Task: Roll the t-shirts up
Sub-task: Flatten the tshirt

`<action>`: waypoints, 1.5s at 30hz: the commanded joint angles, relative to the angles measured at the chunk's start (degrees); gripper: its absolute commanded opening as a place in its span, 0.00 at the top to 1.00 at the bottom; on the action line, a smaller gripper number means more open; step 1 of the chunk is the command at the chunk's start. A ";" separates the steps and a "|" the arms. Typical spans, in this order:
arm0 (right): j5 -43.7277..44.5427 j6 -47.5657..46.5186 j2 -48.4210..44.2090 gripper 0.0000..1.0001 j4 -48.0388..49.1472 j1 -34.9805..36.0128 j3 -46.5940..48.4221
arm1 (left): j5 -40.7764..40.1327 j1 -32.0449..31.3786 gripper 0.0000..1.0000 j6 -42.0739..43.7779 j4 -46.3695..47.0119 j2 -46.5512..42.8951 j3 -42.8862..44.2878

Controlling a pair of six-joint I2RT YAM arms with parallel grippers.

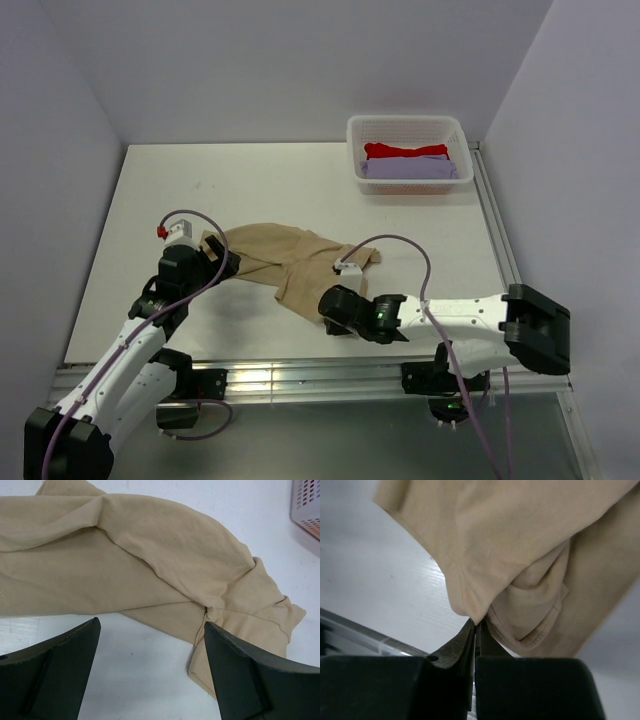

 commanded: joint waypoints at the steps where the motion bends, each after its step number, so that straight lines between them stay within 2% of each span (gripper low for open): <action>1: 2.15 -3.19 -8.67 1.00 -2.66 -3.12 3.08 | -0.34 0.19 0.10 -0.62 2.37 -0.02 -0.17; 4: -3.56 -7.49 -16.58 1.00 -2.57 -7.77 2.29 | -0.34 0.19 0.10 -0.62 2.55 0.06 -0.26; 6: -5.15 -9.35 -21.23 1.00 -3.80 -13.66 2.11 | -0.52 0.27 0.10 -0.71 2.55 0.06 -0.26; 11: -7.96 -16.47 -26.61 1.00 -10.22 -26.30 5.27 | -0.61 0.27 0.10 -0.62 2.81 0.41 -0.26; 15: -13.57 -18.93 -27.06 1.00 -11.46 -30.55 5.11 | -0.34 0.27 0.10 -0.53 2.90 1.12 0.00; 18: -19.64 -17.28 -28.46 1.00 -7.34 -30.47 -1.91 | -0.17 0.27 0.10 -0.44 3.08 1.38 0.00; 19: -24.79 -16.31 -28.90 1.00 -2.62 -30.12 -6.89 | -0.08 0.27 0.10 -0.44 3.25 1.47 0.00; 20: -26.24 -15.34 -29.51 1.00 -0.14 -29.68 -9.20 | 0.01 0.27 0.10 -0.44 3.34 1.56 0.00; 22: -25.56 -12.70 -29.70 1.00 2.96 -25.74 -12.03 | 0.10 0.27 0.10 -0.44 3.60 1.65 0.00; 23: -22.07 -11.91 -29.44 1.00 2.70 -23.72 -12.91 | 0.18 0.27 0.10 -0.44 3.86 1.91 0.00; 25: -20.28 -10.24 -29.34 1.00 1.91 -18.03 -11.96 | 0.27 0.27 0.10 -0.36 4.13 2.17 0.00; 27: -21.24 -9.80 -29.43 1.00 2.08 -15.54 -10.47 | 0.36 0.27 0.10 -0.27 4.22 2.35 0.00; 31: -20.01 -10.50 -29.87 1.00 -2.73 -10.10 -0.39 | 0.27 0.27 0.10 -0.27 3.87 1.91 0.00; 36: -20.01 -11.12 -31.37 1.00 -3.81 -8.41 4.66 | 0.54 0.27 0.10 -0.18 3.78 1.21 -0.17; 38: -20.01 -10.59 -30.50 1.00 -4.07 -8.41 3.17 | 0.54 0.27 0.10 -0.09 3.69 1.29 -0.08; 42: -25.45 -7.96 -28.29 0.99 3.11 -7.71 -5.60 | 0.71 0.27 0.10 -0.09 3.69 1.38 -0.08; 45: -25.81 -5.41 -28.46 0.87 7.08 -5.87 -12.81 | 0.89 0.27 0.10 0.00 3.87 1.12 -0.17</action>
